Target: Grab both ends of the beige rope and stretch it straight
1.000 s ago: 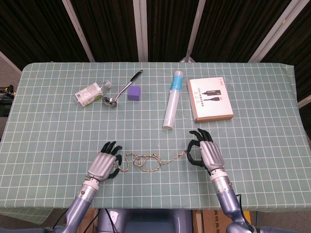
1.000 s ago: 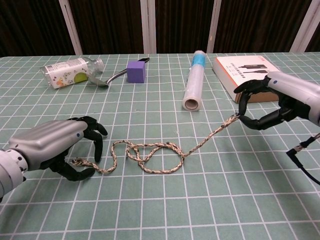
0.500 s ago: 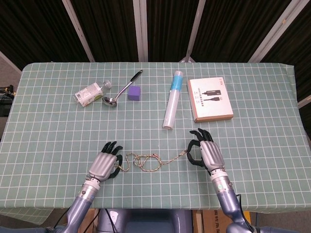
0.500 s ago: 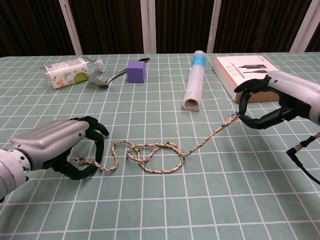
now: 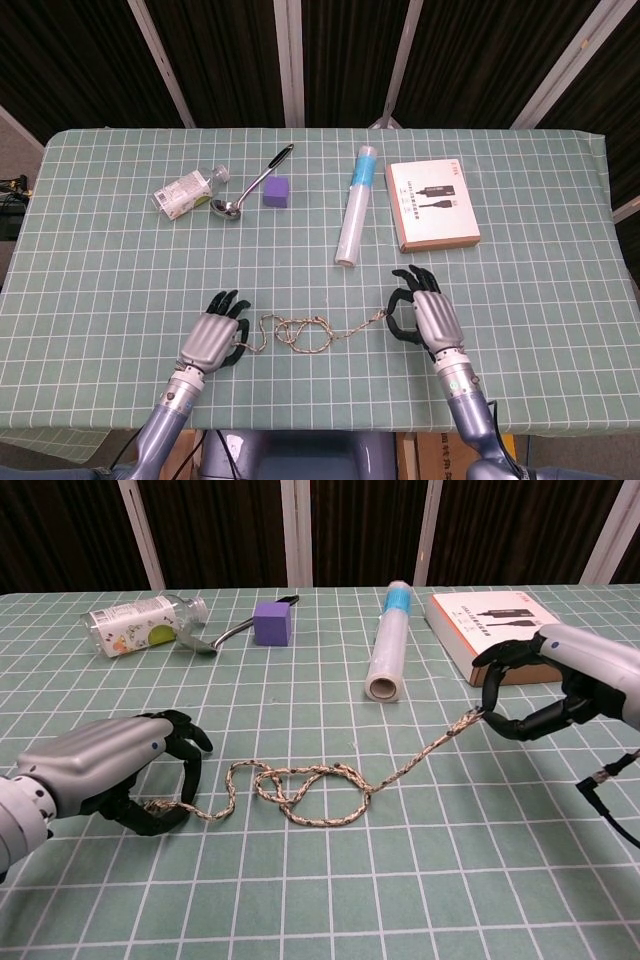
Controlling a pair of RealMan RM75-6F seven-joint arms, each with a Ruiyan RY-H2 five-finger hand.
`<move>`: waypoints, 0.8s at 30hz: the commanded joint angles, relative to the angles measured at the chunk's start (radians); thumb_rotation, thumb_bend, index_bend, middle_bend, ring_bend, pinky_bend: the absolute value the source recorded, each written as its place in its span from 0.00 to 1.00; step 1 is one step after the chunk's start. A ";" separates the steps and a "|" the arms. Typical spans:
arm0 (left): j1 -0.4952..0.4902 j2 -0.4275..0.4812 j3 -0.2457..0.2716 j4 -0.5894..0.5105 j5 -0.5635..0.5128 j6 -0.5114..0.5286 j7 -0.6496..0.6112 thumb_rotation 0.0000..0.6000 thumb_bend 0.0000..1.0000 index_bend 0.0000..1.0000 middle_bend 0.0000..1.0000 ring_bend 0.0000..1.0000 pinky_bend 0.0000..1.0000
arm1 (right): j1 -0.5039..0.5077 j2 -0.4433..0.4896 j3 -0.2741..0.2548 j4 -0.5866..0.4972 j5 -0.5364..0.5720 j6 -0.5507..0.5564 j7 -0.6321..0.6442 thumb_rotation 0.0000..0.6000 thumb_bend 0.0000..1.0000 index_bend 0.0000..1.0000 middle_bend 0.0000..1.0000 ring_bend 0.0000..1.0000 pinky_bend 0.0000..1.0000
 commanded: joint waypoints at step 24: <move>0.104 0.430 -0.031 -0.174 0.108 0.132 -0.280 1.00 0.51 0.62 0.18 0.00 0.00 | -0.099 0.232 0.026 0.004 0.007 0.044 0.136 1.00 0.48 0.70 0.20 0.00 0.00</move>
